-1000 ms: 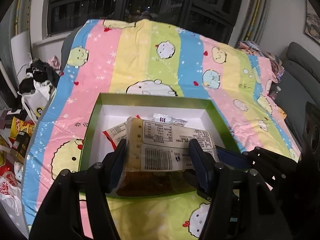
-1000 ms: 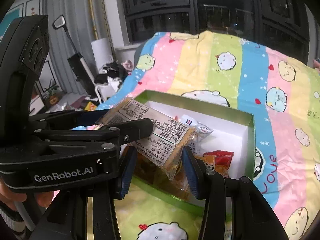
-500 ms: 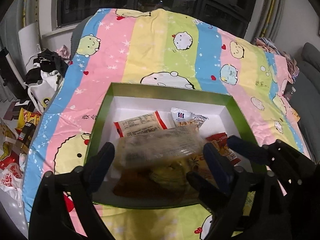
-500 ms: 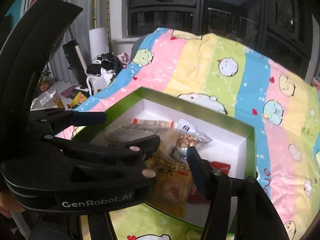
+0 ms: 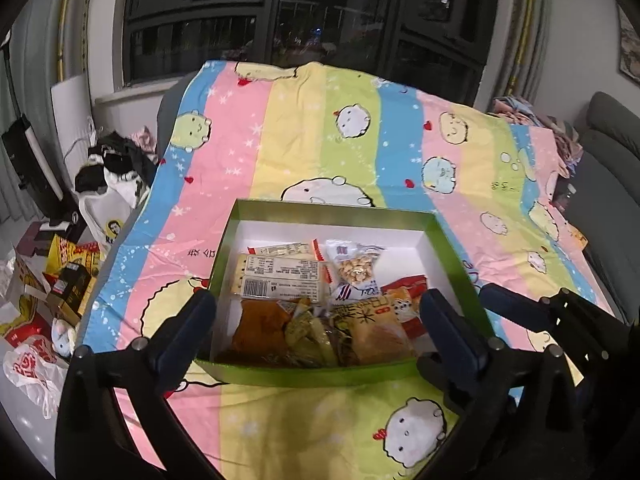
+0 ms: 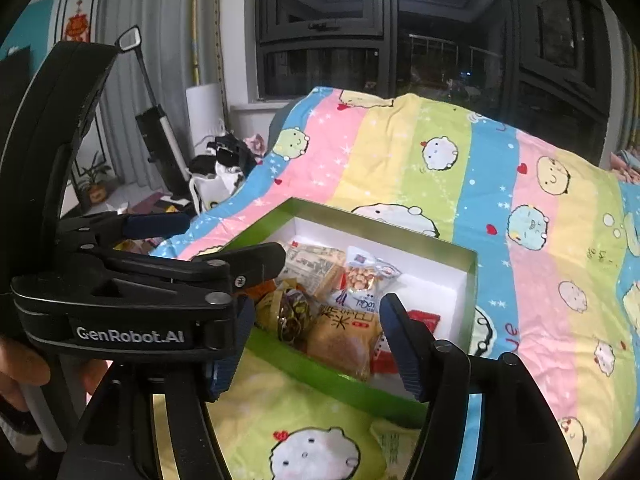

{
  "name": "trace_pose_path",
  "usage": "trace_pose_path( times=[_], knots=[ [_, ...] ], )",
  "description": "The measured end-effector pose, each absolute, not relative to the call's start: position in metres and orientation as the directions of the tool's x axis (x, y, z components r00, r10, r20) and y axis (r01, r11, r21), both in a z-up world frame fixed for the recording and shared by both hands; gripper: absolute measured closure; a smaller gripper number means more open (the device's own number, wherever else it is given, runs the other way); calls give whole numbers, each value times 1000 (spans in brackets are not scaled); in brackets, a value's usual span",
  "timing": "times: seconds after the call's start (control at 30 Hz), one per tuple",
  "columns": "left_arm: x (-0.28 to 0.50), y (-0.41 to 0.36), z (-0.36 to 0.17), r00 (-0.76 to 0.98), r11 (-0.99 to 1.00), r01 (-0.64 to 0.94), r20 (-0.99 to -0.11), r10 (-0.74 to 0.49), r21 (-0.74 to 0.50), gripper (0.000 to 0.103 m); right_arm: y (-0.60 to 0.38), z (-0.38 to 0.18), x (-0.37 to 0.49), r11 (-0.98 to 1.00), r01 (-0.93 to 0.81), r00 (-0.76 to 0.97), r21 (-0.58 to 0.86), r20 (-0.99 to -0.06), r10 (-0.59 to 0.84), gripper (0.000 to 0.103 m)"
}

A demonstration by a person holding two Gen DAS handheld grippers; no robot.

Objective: Organize snacks
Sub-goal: 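Lower the cream bag into the box and open the right gripper, then move the right gripper to the white bag with green text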

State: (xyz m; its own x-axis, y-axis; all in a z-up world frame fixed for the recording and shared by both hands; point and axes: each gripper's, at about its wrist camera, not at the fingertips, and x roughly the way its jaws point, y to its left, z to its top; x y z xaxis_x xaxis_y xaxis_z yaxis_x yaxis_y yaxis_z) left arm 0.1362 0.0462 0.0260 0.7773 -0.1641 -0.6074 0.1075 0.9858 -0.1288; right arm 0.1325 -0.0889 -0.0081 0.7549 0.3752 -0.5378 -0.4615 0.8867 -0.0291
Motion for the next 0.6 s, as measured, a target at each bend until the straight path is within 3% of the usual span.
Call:
trace_pose_path(
  times=[0.6],
  knots=[
    [86,14,29,768,981,160,-610,-195,-112,1,-153,-19,88,908,-397,732,138,-549,403,22]
  ],
)
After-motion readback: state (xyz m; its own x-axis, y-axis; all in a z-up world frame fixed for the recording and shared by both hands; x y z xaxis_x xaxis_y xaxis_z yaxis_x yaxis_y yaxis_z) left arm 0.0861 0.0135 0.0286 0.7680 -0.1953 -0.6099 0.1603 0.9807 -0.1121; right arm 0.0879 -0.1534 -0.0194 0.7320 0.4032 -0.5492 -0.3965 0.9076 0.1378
